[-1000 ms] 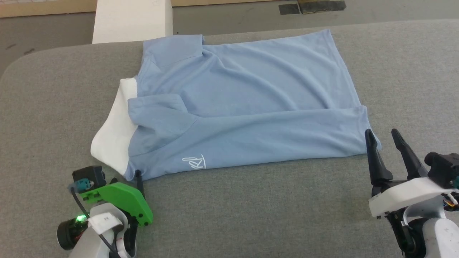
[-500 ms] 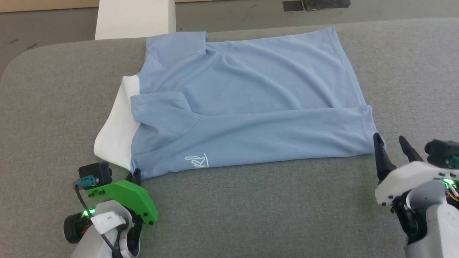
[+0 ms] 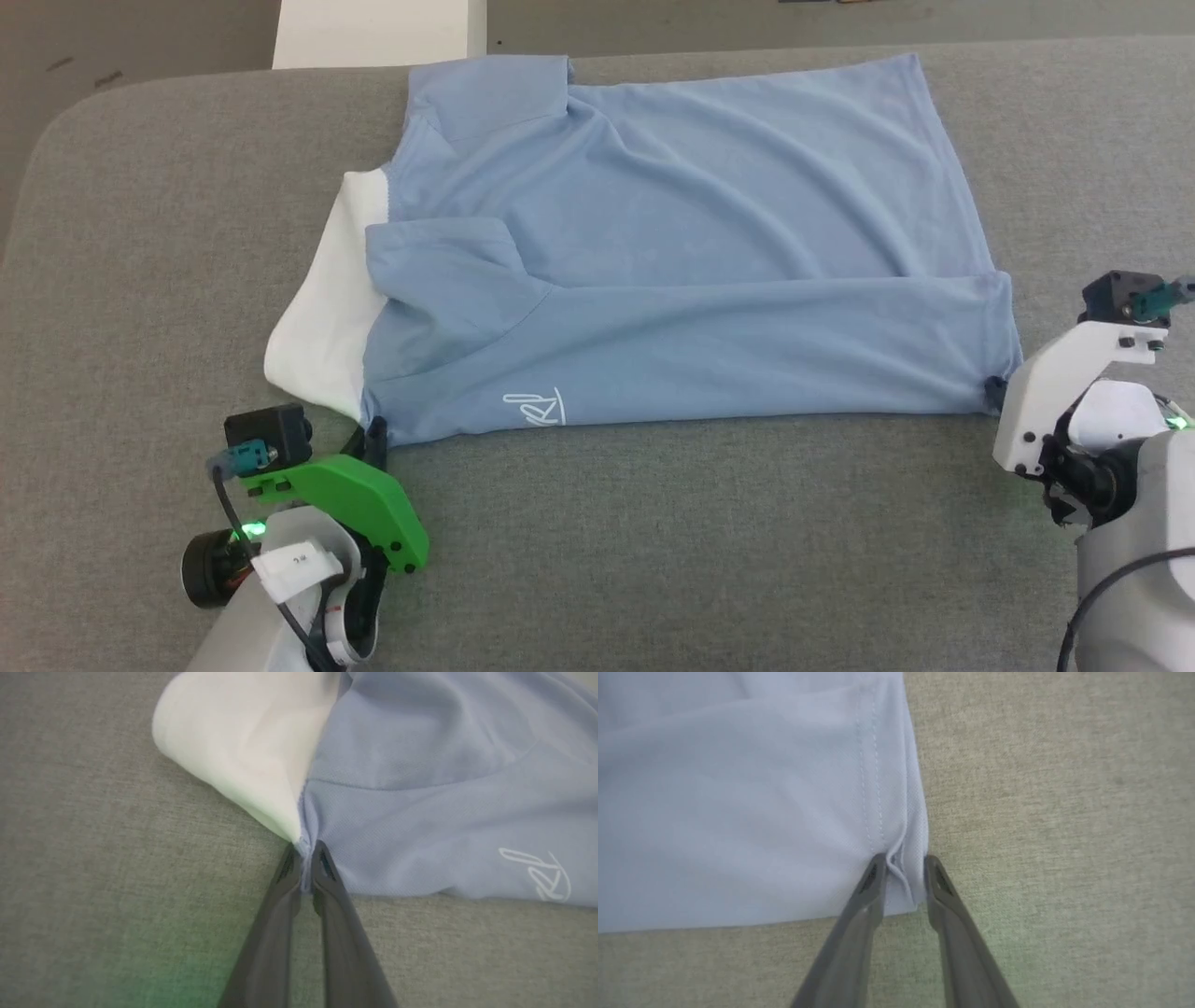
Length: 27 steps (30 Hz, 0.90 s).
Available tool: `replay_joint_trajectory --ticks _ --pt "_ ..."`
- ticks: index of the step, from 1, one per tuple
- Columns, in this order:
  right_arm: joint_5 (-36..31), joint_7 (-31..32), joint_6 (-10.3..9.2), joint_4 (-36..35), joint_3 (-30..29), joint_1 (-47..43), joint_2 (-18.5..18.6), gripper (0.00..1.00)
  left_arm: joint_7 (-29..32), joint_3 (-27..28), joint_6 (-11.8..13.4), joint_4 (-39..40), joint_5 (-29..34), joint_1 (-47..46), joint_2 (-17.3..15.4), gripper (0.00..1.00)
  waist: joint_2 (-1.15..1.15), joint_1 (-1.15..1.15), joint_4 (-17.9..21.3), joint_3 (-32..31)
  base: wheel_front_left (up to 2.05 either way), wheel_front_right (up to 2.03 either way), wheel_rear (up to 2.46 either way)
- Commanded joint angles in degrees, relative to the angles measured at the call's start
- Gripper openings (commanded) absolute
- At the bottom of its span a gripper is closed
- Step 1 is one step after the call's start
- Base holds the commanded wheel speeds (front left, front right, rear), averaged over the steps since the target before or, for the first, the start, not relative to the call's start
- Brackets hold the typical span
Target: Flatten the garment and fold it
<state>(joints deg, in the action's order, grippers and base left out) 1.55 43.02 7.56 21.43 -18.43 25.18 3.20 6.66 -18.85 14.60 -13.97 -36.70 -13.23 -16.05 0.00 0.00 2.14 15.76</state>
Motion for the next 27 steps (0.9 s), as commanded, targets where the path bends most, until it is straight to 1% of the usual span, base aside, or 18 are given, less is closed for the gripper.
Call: replay_joint_trajectory --ticks 1,3,6,11,15,20,23,27 --pt "0.09 1.43 -0.08 -0.01 0.25 -1.14 -0.31 0.00 -0.34 -0.29 -0.28 -0.61 0.80 -0.20 0.16 0.00 0.00 0.00 -0.01 -0.30 0.00 0.00 0.00" --pt "0.51 0.27 -0.08 -2.43 0.46 -1.85 -0.31 0.00 -1.65 -0.21 -0.25 -0.42 1.37 -0.15 -0.13 0.00 0.00 0.00 0.05 -0.91 0.00 0.00 0.00" --pt "2.07 -3.42 -0.08 -6.36 0.77 -4.13 -0.32 0.00 -4.27 0.11 0.18 0.50 2.31 0.46 -0.45 0.00 0.00 0.00 0.18 -2.31 0.00 0.00 0.00" --pt "5.74 -6.43 -0.08 -12.84 0.71 -10.33 -0.32 0.00 -4.92 0.29 1.53 4.19 3.06 3.73 -1.75 0.00 0.00 0.00 0.65 -4.57 0.00 0.00 0.00" --pt "8.96 -6.45 -0.08 -19.47 -0.84 -16.06 -0.32 0.00 -1.71 0.12 3.22 9.22 2.92 7.86 -3.64 0.00 0.00 0.00 1.11 -5.65 0.00 0.00 0.00" --pt "11.41 -5.12 -0.08 -25.41 -2.94 -22.18 -0.32 0.00 4.63 0.26 6.75 17.63 2.18 14.16 -6.39 0.00 0.00 0.00 1.74 -6.04 0.00 0.00 0.00" --pt "12.69 -3.41 -0.08 -26.03 -3.34 -24.92 -0.32 0.00 8.39 0.01 8.51 21.12 1.62 17.86 -7.90 0.00 0.00 0.00 2.08 -5.95 0.00 0.00 0.00" --pt "13.59 -2.41 -0.08 -23.93 -4.07 -27.22 -0.32 0.00 11.22 -1.11 8.61 22.96 -0.22 21.15 -7.84 0.00 0.00 0.00 2.08 -5.61 0.00 0.00 0.00"
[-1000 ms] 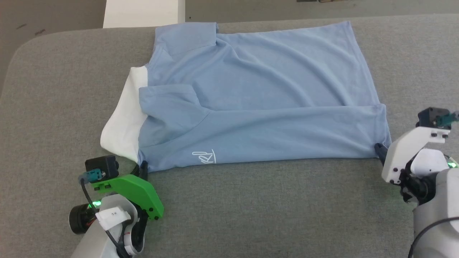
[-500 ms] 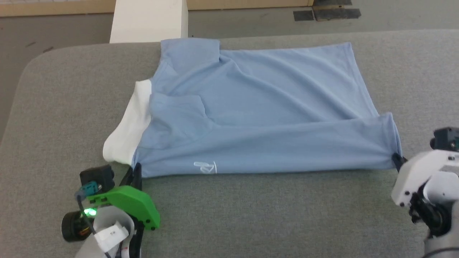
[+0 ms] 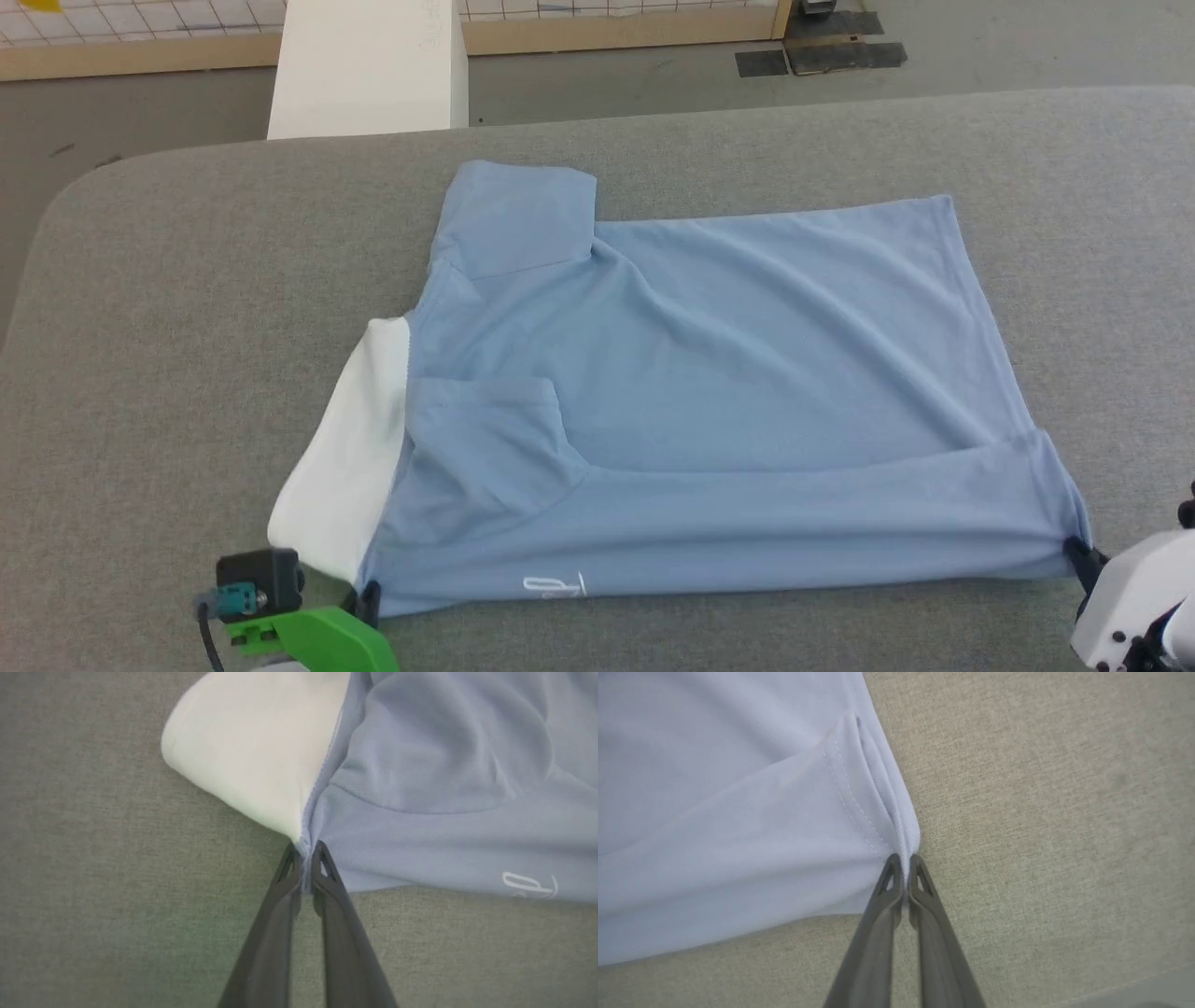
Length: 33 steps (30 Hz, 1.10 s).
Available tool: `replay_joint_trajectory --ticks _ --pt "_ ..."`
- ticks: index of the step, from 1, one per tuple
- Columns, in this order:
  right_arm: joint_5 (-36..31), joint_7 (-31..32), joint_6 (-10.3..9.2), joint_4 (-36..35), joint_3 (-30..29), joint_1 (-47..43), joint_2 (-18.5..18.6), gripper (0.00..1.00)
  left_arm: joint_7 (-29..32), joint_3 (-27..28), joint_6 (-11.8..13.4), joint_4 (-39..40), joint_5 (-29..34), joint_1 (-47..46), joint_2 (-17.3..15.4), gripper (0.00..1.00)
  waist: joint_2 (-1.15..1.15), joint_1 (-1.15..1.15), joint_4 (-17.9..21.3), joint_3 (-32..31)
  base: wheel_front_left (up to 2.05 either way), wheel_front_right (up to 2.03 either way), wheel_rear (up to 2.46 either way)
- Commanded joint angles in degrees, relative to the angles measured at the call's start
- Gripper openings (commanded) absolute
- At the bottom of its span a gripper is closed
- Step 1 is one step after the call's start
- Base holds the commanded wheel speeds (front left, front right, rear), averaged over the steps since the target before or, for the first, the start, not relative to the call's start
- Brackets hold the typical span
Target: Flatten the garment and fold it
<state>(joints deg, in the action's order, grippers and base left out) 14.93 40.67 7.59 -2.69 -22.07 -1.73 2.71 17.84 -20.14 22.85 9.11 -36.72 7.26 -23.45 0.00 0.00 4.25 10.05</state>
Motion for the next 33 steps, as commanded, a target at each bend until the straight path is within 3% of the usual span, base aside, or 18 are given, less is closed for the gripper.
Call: replay_joint_trajectory --ticks 1,8,9,10,11,12,13,21,26,33 --pt "0.19 -0.50 -0.10 1.32 -0.54 -0.52 0.17 0.00 0.21 -0.07 0.12 -0.35 -0.50 0.92 -0.29 0.00 0.00 0.00 -0.09 0.21 0.00 0.00 0.00" --pt "0.20 -5.59 -0.10 10.27 1.33 0.50 0.17 0.00 -2.11 -1.43 -3.84 -5.84 -1.66 -0.74 1.14 0.00 0.00 0.00 -0.41 0.64 0.00 0.00 0.00" --pt "0.43 -6.97 -0.10 11.19 1.67 0.81 0.17 0.00 -2.85 -1.48 -4.26 -6.68 -1.59 -1.05 1.34 0.28 0.00 0.00 -0.39 0.60 0.00 0.00 0.00" --pt "0.71 -8.19 -0.10 11.85 1.86 1.04 0.17 0.01 -3.34 -1.47 -4.55 -7.29 -1.70 -1.22 1.59 0.86 0.00 0.00 -0.39 0.55 0.00 0.00 0.00" --pt "0.90 -9.77 -0.10 12.40 2.32 1.19 0.17 0.31 -3.87 -1.46 -4.89 -7.99 -1.84 -1.36 1.85 1.00 0.00 0.00 -0.38 0.41 0.00 0.00 0.00" --pt "1.08 -11.14 -0.10 12.56 2.76 1.22 0.17 0.87 -4.49 -1.43 -5.11 -8.41 -1.78 -1.47 1.98 1.00 0.00 0.00 -0.38 0.27 0.00 0.00 0.00" --pt "1.42 -13.00 -0.10 12.55 3.19 1.23 0.17 1.00 -5.35 -1.25 -5.38 -8.76 -1.71 -1.66 2.07 1.00 0.00 0.00 -0.36 0.06 0.00 0.00 0.00" --pt "-1.23 -28.66 -0.10 6.21 7.74 0.47 0.25 1.00 -16.25 0.44 -10.50 -6.36 2.77 -4.92 -1.70 1.00 0.00 0.00 0.65 -0.93 0.00 0.00 0.00" --pt "-1.40 -40.30 -0.10 2.49 13.28 1.48 3.89 1.00 -22.64 0.55 -14.12 -5.88 8.21 -12.15 -5.18 1.00 0.00 0.00 2.03 0.63 0.00 0.00 0.00" --pt "-0.02 -47.05 -0.10 1.50 20.07 6.31 9.72 1.00 -21.27 -1.34 -19.97 -10.88 12.27 -29.42 -7.39 1.00 0.00 0.00 4.71 6.36 0.00 0.00 0.00"
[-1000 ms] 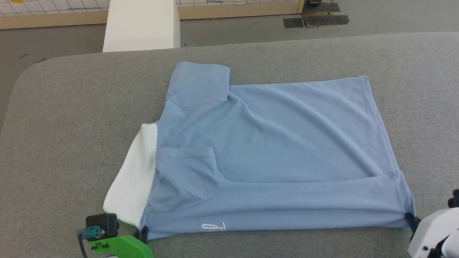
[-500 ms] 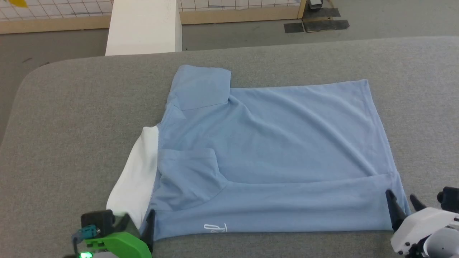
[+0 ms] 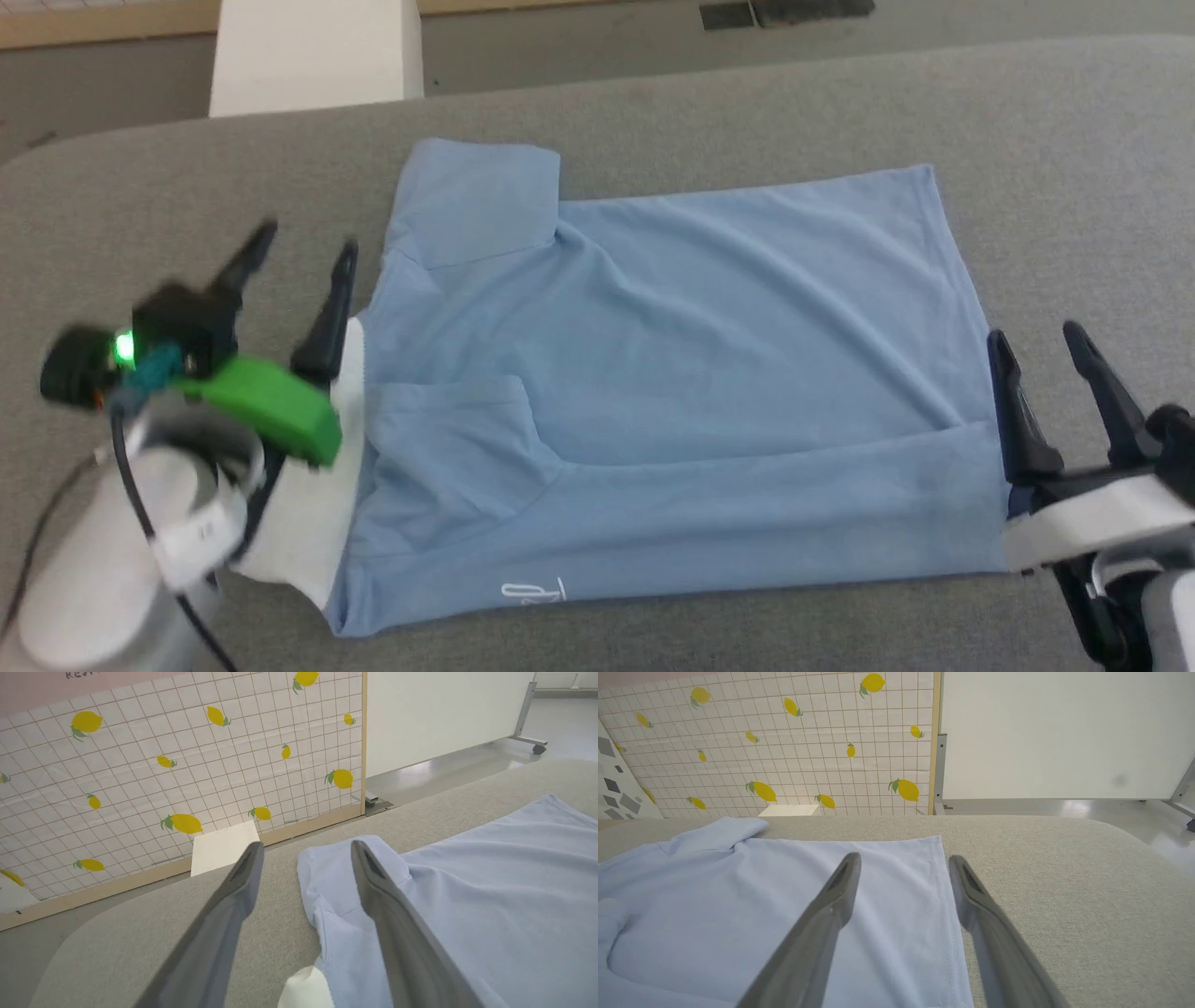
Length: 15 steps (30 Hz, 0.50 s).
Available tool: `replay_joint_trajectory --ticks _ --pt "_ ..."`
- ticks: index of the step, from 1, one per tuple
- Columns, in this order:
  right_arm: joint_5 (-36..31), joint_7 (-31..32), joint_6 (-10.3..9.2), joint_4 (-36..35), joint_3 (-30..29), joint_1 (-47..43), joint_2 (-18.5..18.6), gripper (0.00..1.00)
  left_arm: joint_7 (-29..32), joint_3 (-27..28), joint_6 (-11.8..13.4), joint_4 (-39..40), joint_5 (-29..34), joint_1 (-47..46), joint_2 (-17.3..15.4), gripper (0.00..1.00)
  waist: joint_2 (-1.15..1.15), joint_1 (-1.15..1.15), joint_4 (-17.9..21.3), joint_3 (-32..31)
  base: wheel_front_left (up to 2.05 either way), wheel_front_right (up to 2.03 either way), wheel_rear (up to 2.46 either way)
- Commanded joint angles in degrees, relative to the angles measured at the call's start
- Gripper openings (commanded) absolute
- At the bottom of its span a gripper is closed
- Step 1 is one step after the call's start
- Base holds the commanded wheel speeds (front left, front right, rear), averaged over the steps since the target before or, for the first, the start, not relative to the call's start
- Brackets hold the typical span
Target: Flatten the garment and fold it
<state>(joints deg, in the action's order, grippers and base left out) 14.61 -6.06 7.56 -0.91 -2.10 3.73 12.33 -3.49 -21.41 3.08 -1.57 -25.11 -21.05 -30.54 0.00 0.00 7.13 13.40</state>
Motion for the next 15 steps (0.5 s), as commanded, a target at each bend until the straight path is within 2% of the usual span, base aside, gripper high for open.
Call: replay_joint_trajectory --ticks 1,6,9,13,15 --pt "0.73 -0.66 -0.08 -0.30 0.98 1.88 0.57 1.00 0.79 -0.49 -1.13 -1.52 1.03 -4.29 -0.20 1.00 0.00 0.00 2.30 4.13 0.00 0.00 0.00" --pt "1.67 -1.72 -0.08 -0.43 3.91 6.79 1.00 1.00 5.54 -1.32 -5.18 -8.89 0.51 -17.45 0.46 1.00 0.00 0.00 4.95 9.55 0.00 0.00 0.00" --pt "1.91 -1.97 -0.08 -0.55 5.87 9.66 0.44 1.00 10.70 -1.46 -7.21 -13.91 -0.97 -25.01 0.32 1.00 0.00 0.00 6.81 12.98 0.00 0.00 0.00" --pt "1.99 -2.57 -0.08 -0.41 7.92 12.69 -0.28 1.00 20.56 -1.48 -8.25 -20.34 -3.99 -32.71 0.31 1.00 0.00 0.00 9.01 16.48 0.00 0.00 0.00" --pt "2.01 -2.80 -0.08 -0.30 8.91 13.76 -0.52 1.00 25.26 -1.12 -7.58 -21.93 -5.14 -35.43 0.37 1.00 0.00 0.00 9.98 17.85 0.00 0.00 0.00"
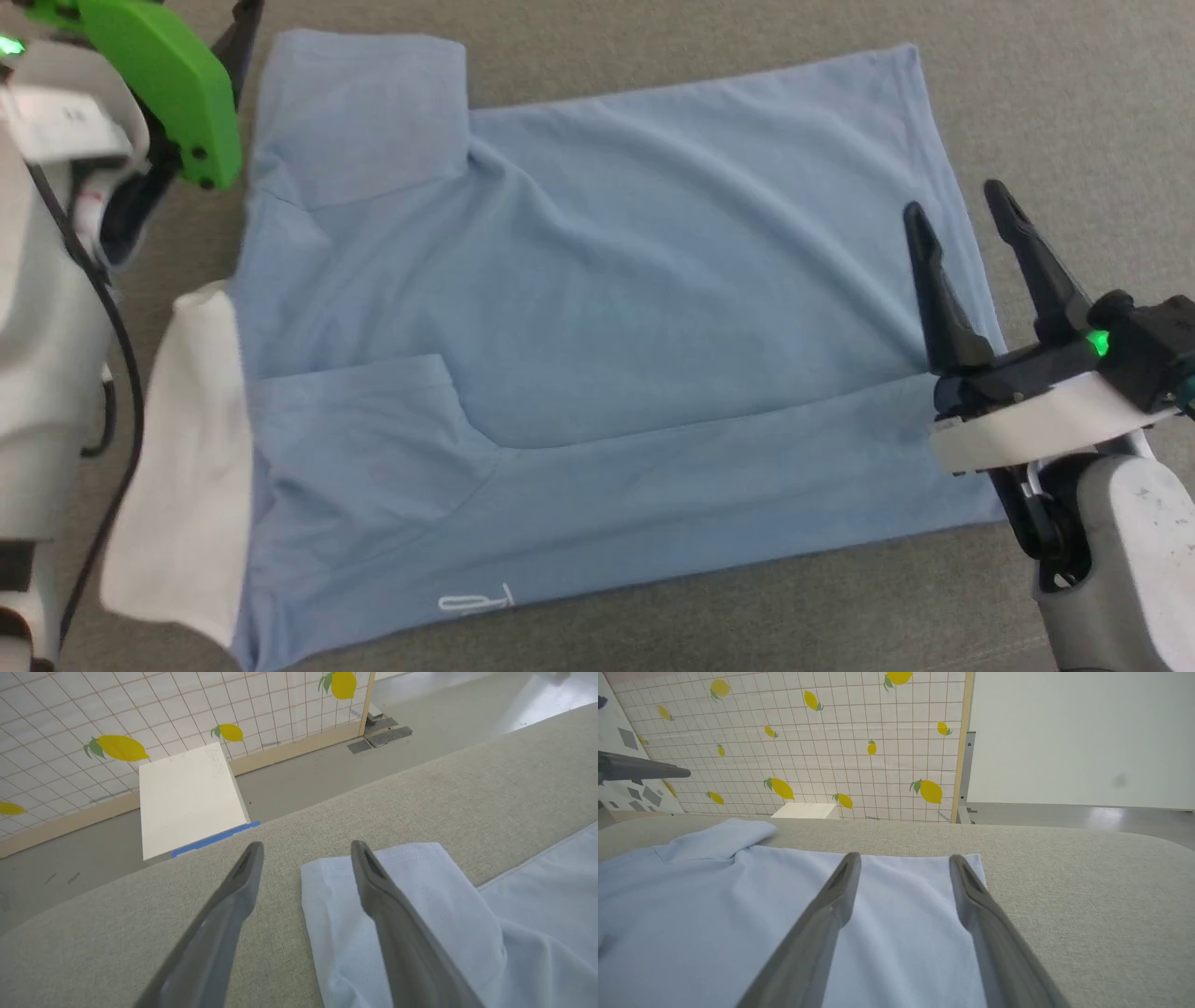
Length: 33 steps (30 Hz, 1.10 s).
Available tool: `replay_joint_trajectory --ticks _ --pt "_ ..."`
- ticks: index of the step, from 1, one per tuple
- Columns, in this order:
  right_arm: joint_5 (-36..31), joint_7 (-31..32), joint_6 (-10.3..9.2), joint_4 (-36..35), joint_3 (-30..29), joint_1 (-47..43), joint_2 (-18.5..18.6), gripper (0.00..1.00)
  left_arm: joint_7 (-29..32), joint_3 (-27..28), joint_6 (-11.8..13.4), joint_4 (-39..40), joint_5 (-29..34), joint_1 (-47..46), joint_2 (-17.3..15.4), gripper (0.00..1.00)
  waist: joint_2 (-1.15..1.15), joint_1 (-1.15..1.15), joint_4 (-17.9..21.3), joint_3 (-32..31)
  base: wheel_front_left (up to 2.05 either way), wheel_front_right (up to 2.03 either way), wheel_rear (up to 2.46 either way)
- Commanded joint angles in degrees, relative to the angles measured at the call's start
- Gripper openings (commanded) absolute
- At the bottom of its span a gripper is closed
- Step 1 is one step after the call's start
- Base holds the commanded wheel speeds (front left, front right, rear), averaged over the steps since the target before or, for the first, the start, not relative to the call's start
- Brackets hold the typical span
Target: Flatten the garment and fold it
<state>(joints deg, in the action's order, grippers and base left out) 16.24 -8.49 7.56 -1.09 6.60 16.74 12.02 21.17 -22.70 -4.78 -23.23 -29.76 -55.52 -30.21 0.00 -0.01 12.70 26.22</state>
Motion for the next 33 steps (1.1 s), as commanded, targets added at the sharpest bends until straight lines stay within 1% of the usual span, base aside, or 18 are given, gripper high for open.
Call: replay_joint_trajectory --ticks 1,5,7,9,13,16,17,18,19,23,26,28,30,33 --pt "0.44 -0.44 -0.08 -0.06 0.55 1.19 -0.30 1.00 2.75 0.29 0.56 -0.76 -0.90 -2.04 -0.15 1.00 0.00 0.01 4.85 5.65 0.00 0.00 0.00" --pt "0.73 -0.97 -0.08 0.29 1.09 2.50 -0.93 1.00 12.16 0.25 2.15 -1.68 -2.05 -5.34 -1.36 1.00 0.00 0.01 6.43 7.99 0.00 0.00 0.00" --pt "0.81 -1.39 -0.08 0.69 1.07 2.87 -1.43 1.00 17.12 0.38 3.40 -1.71 -3.01 -6.19 -1.77 1.00 0.00 0.01 7.02 8.89 0.00 0.00 0.00" --pt "0.86 -1.84 -0.08 1.13 1.17 3.02 -1.90 1.00 20.74 0.58 5.05 -1.33 -3.44 -6.58 -2.25 1.00 0.00 0.01 7.40 9.43 0.00 0.00 0.00" --pt "1.09 -2.37 -0.08 2.06 1.51 3.04 -2.46 1.00 26.20 0.98 8.39 0.15 -3.86 -6.29 -3.27 1.00 0.00 0.01 7.98 10.10 0.00 0.00 0.00" --pt "1.27 -2.62 -0.08 2.62 1.57 3.24 -2.70 1.00 29.56 0.79 10.26 1.68 -3.72 -5.44 -4.29 1.00 0.00 0.01 8.30 10.38 0.00 0.00 0.00" --pt "1.30 -2.66 -0.08 2.79 1.65 3.40 -2.74 1.00 30.37 0.84 10.78 2.47 -3.76 -5.10 -4.63 0.47 0.00 0.01 8.39 10.45 0.00 0.00 0.00" --pt "1.29 -2.57 -0.08 2.94 1.67 3.57 -2.76 1.00 30.75 0.91 11.17 3.13 -3.76 -4.82 -4.88 0.16 0.00 0.01 8.43 10.49 0.00 0.00 0.00" --pt "1.29 -2.32 -0.08 3.09 1.66 3.90 -2.75 1.00 31.54 0.86 11.47 3.80 -3.87 -4.32 -5.21 0.00 0.00 0.01 8.45 10.49 0.00 0.00 0.00" --pt "0.59 -0.42 -0.08 3.22 1.37 7.03 -2.43 1.00 32.62 1.14 12.19 6.56 -4.46 -3.10 -5.82 0.00 0.00 0.01 8.28 10.48 0.00 0.00 0.00" --pt "0.14 3.94 -0.08 3.79 1.31 12.19 -1.93 1.00 33.01 0.85 12.19 8.09 -4.38 -2.71 -6.21 0.00 0.00 0.01 7.94 10.44 0.00 0.00 0.00" --pt "0.51 7.89 -0.08 5.14 0.84 17.04 -1.94 1.00 33.22 0.60 12.13 9.00 -4.36 -2.78 -6.22 0.00 0.00 0.01 7.59 10.46 0.00 0.00 0.00" --pt "0.48 13.52 -0.08 8.16 0.97 22.22 -1.74 1.00 33.29 0.42 12.07 9.72 -4.39 -2.96 -6.11 0.00 0.00 0.01 7.33 10.59 0.00 0.00 0.00" --pt "1.47 23.18 -0.08 15.54 0.00 30.73 -2.47 1.00 33.00 0.22 12.01 10.57 -4.46 -3.39 -5.69 0.00 0.00 0.01 6.56 10.97 0.00 0.00 0.00"
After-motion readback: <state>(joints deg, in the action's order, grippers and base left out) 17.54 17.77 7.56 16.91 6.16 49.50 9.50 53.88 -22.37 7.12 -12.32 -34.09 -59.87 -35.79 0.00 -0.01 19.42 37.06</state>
